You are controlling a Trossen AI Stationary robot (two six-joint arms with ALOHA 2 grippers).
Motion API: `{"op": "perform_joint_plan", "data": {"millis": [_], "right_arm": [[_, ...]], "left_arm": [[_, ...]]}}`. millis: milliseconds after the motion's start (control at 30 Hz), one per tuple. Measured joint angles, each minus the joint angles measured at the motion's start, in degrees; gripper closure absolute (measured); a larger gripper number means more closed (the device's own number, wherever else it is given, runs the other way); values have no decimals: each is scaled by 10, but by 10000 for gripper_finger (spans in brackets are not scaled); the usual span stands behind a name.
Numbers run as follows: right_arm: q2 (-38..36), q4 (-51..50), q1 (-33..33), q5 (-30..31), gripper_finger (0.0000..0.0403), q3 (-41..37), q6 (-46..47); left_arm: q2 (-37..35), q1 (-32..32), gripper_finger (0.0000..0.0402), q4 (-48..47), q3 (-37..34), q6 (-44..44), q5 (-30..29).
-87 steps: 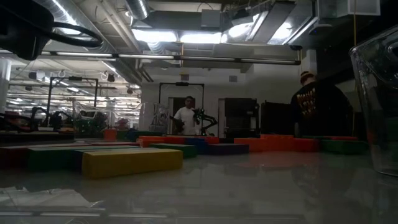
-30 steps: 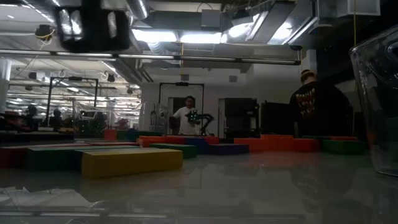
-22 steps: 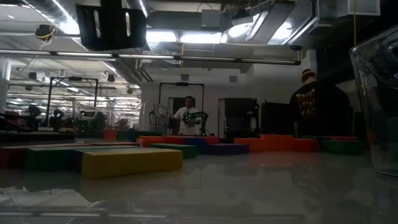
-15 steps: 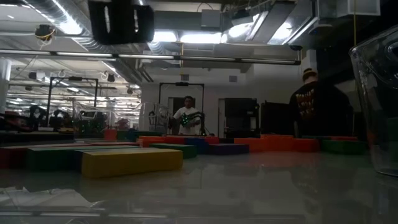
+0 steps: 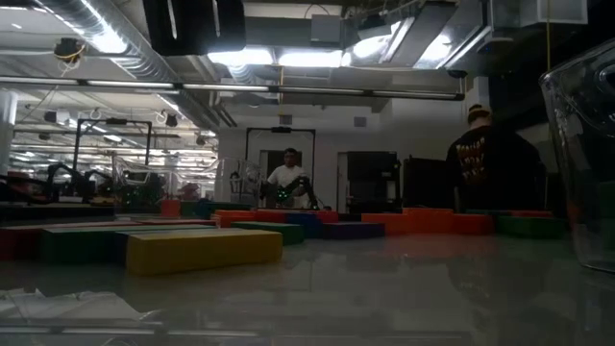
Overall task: Sort blocks by size
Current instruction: Put the rectangular green game piece into the bottom transparent bin
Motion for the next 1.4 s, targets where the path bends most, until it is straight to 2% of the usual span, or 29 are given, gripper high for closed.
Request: {"op": "perform_joint_plan", "data": {"millis": [167, 533, 767, 967, 1200, 1400], "right_arm": [[18, 10, 0, 20, 248, 0, -55], [31, 29, 0, 14, 251, 0, -90], [31, 39, 0, -16, 312, 0, -91], [31, 37, 0, -18, 312, 0, -83], [31, 30, 2, -81, 312, 0, -79], [30, -23, 1, -109, 311, 0, -42]], "left_arm": [[0, 0, 321, 11, 0, 15, 8], [0, 0, 310, 8, 0, 29, 13], [0, 0, 295, 8, 0, 42, 13], [0, 0, 293, 10, 0, 76, 12], [0, 4, 287, 8, 0, 100, 12], [0, 15, 246, -10, 0, 134, 11]]}}
